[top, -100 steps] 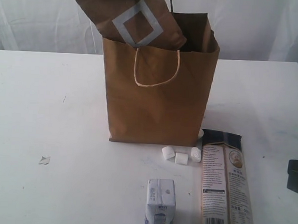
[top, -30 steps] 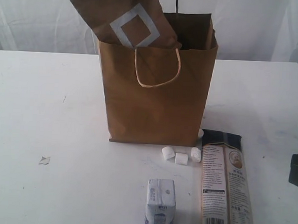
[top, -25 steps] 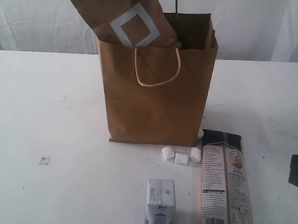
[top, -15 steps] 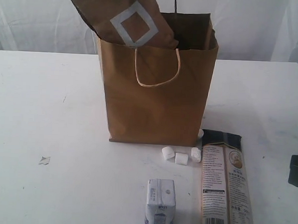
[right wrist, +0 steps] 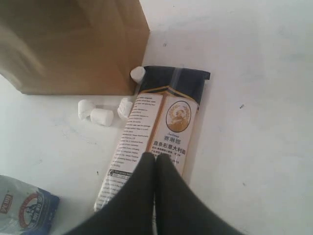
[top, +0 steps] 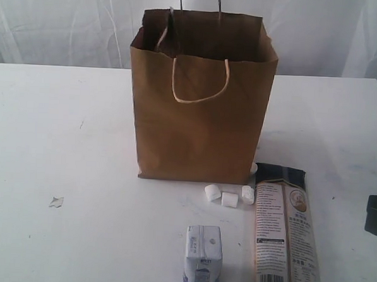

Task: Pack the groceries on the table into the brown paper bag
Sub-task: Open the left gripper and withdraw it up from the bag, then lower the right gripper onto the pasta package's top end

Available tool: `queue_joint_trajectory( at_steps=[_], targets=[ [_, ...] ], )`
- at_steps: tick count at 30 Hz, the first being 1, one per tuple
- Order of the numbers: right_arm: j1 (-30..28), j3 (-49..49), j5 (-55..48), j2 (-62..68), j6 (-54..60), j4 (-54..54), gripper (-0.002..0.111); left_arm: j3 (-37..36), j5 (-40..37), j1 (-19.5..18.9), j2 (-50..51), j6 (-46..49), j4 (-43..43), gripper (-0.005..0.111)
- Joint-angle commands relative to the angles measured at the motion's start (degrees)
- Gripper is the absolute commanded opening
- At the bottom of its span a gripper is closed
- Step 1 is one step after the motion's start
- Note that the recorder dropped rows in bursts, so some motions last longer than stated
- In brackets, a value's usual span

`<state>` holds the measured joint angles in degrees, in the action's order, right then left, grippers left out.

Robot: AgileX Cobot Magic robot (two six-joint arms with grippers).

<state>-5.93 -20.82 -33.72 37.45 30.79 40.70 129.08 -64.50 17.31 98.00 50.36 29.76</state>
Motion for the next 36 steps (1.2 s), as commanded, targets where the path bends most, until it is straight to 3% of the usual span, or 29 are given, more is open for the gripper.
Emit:
queue_joint_trajectory(
  at_steps=[1,10,12,14,18,23,28,36],
  targets=[
    [0.18,0.22,0.21,-0.29,0.01,0.36,0.000,0.33,-0.43,-0.17,-1.62,-3.56,-2.41,0.068],
    [0.18,0.22,0.30,-0.29,0.01,0.36,0.000,0.23,-2.68,-0.17,-2.89,-6.96,-6.22,0.068],
    [0.18,0.22,0.42,-0.29,0.01,0.36,0.000,0.23,-2.68,-0.17,-3.85,-8.42,-6.91,0.064],
    [0.18,0.22,0.42,-0.29,0.01,0.36,0.000,0.23,-3.26,-0.17,-5.03,-10.58,-10.56,0.048],
    [0.18,0.22,0.43,-0.29,0.01,-0.28,0.000,0.12,-5.46,-0.17,-8.47,-18.57,-23.10,0.002],
    [0.18,0.22,0.43,-0.29,0.01,-0.28,0.000,-4.06,-4.39,-0.17,-14.40,-27.79,-34.97,0.000],
    [0.18,-1.57,-1.89,-0.29,0.01,1.24,0.000,-9.68,-2.70,-0.17,-21.53,-44.30,-48.23,0.000],
    [0.18,-7.94,-4.97,0.84,2.37,0.28,0.000,-22.90,7.57,-0.17,-32.89,-60.93,-52.02,0.000]
  ],
)
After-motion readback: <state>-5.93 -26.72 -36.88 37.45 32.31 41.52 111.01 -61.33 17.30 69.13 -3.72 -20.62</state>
